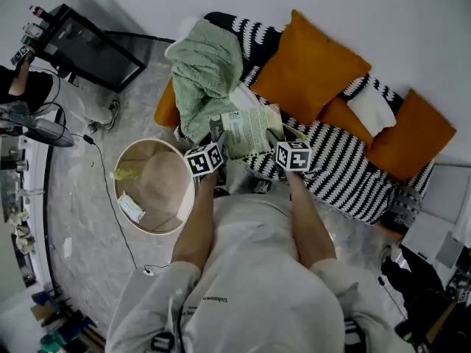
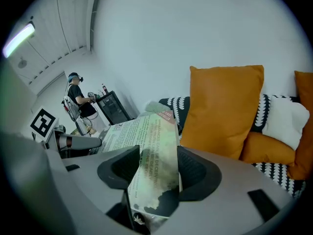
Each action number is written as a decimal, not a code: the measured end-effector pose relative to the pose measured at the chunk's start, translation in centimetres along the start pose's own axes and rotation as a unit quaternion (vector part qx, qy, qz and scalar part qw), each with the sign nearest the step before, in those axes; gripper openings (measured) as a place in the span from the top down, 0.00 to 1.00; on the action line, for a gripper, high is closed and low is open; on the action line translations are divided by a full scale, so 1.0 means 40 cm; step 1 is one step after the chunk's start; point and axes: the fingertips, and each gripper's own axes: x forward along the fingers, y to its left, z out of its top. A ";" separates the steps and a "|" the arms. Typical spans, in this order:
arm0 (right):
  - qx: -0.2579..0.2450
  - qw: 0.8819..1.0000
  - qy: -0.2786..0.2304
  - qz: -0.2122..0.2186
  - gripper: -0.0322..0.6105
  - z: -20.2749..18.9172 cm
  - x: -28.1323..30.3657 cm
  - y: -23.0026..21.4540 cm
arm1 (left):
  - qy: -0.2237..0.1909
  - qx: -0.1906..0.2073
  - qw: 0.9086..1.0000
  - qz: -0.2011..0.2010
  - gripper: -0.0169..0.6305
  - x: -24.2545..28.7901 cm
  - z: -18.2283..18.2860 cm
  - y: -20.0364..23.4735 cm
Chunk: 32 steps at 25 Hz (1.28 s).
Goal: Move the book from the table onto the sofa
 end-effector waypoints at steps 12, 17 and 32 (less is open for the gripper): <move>0.093 0.991 -0.045 -0.087 0.58 -0.069 -0.163 -0.210 | 0.063 0.095 0.991 -0.076 0.63 0.120 -0.044 -0.240; 0.142 0.979 -0.057 -0.132 0.58 -0.122 -0.226 -0.289 | 0.103 0.131 0.979 -0.114 0.63 0.180 -0.078 -0.336; 0.247 0.945 -0.055 -0.208 0.58 -0.222 -0.191 -0.400 | 0.180 0.179 0.954 -0.161 0.63 0.382 -0.125 -0.397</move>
